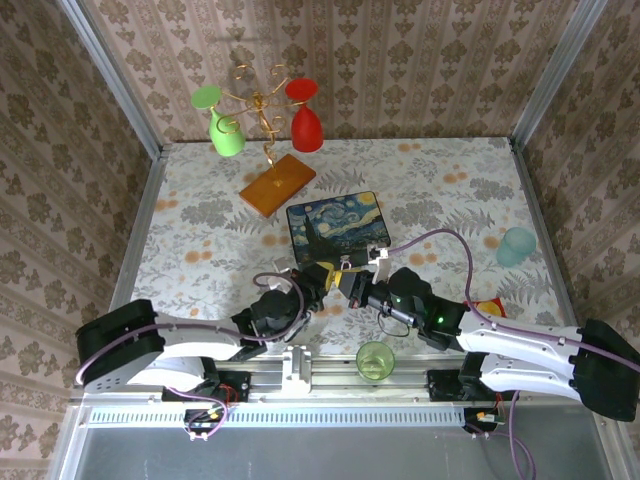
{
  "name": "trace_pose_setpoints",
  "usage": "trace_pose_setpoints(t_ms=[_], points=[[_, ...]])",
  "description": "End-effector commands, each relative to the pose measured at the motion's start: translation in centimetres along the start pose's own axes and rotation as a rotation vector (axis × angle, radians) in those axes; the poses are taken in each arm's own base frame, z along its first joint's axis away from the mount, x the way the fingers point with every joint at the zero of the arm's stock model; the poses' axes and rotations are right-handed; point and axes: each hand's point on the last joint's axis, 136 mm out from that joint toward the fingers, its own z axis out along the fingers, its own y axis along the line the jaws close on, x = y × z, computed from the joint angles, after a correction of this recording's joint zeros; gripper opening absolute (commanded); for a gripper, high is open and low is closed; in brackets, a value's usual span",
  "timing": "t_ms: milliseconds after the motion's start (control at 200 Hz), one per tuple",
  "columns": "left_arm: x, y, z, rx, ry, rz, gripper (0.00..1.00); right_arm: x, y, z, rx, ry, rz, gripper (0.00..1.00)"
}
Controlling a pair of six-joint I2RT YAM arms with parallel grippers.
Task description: Unlock the padlock with the key
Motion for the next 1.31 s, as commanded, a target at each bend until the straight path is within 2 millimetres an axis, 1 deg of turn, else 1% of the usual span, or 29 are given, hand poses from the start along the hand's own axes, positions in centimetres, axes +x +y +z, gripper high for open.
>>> trace_pose_setpoints(t_ms=[0,90,140,150,155,165,170,180,190,200,235,255,275,285,310,325,360,400,455,500,615,690,745,825,855,925,1135,1265,1300], points=[[-0.3,-1.0,-0.2,-0.003,-0.016,0.059,0.00,0.0,-0.7,-0.4,0.029,-0.018,-0.011,0.00],[-0.5,-1.1,-0.5,-0.029,-0.019,0.098,0.00,0.0,-0.6,-0.4,0.019,-0.019,-0.009,0.00],[-0.5,-1.4,-0.5,-0.036,-0.015,0.131,0.00,0.0,-0.4,-0.5,0.013,-0.016,-0.013,0.00],[-0.6,-1.5,-0.5,-0.037,-0.014,0.139,0.00,0.0,-0.4,-0.5,0.011,-0.014,-0.015,0.01],[-0.6,-1.6,-0.5,-0.037,-0.013,0.143,0.00,0.0,-0.4,-0.5,0.009,-0.014,-0.016,0.04],[-0.6,-1.6,-0.5,-0.039,-0.012,0.153,0.00,0.0,-0.3,-0.6,0.007,-0.013,-0.019,0.05],[-0.6,-1.7,-0.6,-0.039,-0.012,0.159,0.00,0.0,-0.3,-0.6,0.006,-0.014,-0.022,0.09],[-0.6,-1.8,-0.6,-0.040,-0.009,0.170,0.00,0.0,-0.3,-0.6,0.008,-0.010,-0.024,0.10],[-0.6,-2.0,-0.6,-0.039,-0.007,0.181,0.00,0.0,-0.3,-0.7,0.007,-0.008,-0.029,0.15],[-0.6,-2.2,-0.6,-0.040,-0.004,0.193,0.00,0.0,-0.3,-0.8,0.007,-0.007,-0.034,0.21],[-0.5,-3.0,-0.6,-0.038,0.010,0.271,0.00,-0.2,-0.3,-1.2,0.008,-0.002,-0.062,0.48],[-0.5,-3.4,-0.5,-0.046,0.020,0.330,0.00,-0.3,-0.4,-1.6,0.010,0.006,-0.083,0.60],[-0.4,-4.0,-0.4,-0.057,0.039,0.380,0.00,-0.7,-0.4,-2.0,0.005,0.007,-0.105,0.68],[-0.3,-3.9,-0.4,-0.076,0.052,0.412,0.00,-0.8,-0.3,-2.2,-0.003,0.011,-0.116,0.71],[-0.3,-4.0,-0.4,-0.114,0.082,0.490,0.00,-1.2,0.1,-2.8,-0.032,0.017,-0.141,0.75],[-0.1,-4.7,-0.4,-0.115,0.095,0.540,0.00,-1.5,0.3,-3.1,-0.052,0.022,-0.156,0.75],[0.4,-5.8,-0.3,-0.117,0.130,0.660,0.00,-2.0,0.7,-3.9,-0.095,0.038,-0.183,0.76],[0.7,-6.5,-0.4,-0.123,0.161,0.742,0.00,-3.0,0.3,-4.8,-0.103,0.036,-0.189,0.77],[1.8,-8.0,-0.2,-0.049,0.207,0.811,0.00,-3.8,0.4,-5.8,-0.148,0.040,-0.182,0.79],[2.4,-8.8,-0.1,0.008,0.246,0.839,0.00,-4.1,0.7,-6.3,-0.201,0.054,-0.166,0.78],[5.0,-11.4,-0.5,0.196,0.351,0.953,0.00,-4.4,2.7,-6.8,-0.348,0.061,-0.132,0.77],[6.6,-11.9,-0.9,0.224,0.425,1.052,0.00,-5.1,4.4,-7.0,-0.442,0.036,-0.119,0.73],[7.2,-12.0,-1.2,0.227,0.454,1.110,0.00,-5.3,5.5,-7.1,-0.501,0.039,-0.122,0.71],[8.0,-12.7,-1.8,0.282,0.472,1.135,0.00,-5.5,6.1,-6.9,-0.514,0.041,-0.139,0.69],[8.3,-13.0,-2.0,0.305,0.477,1.133,0.00,-5.5,6.3,-6.9,-0.521,0.043,-0.148,0.66],[8.4,-13.4,-2.3,0.339,0.472,1.128,0.00,-5.5,7.0,-6.8,-0.554,0.045,-0.158,0.61],[8.2,-14.5,-2.7,0.396,0.426,1.119,0.00,-4.9,8.8,-6.6,-0.627,0.059,-0.176,0.61],[8.6,-14.9,-2.7,0.421,0.441,1.114,0.00,-5.0,9.3,-6.5,-0.648,0.045,-0.177,0.57],[8.8,-14.7,-2.6,0.415,0.449,1.115,0.00,-5.1,9.4,-6.6,-0.656,0.037,-0.178,0.56]])
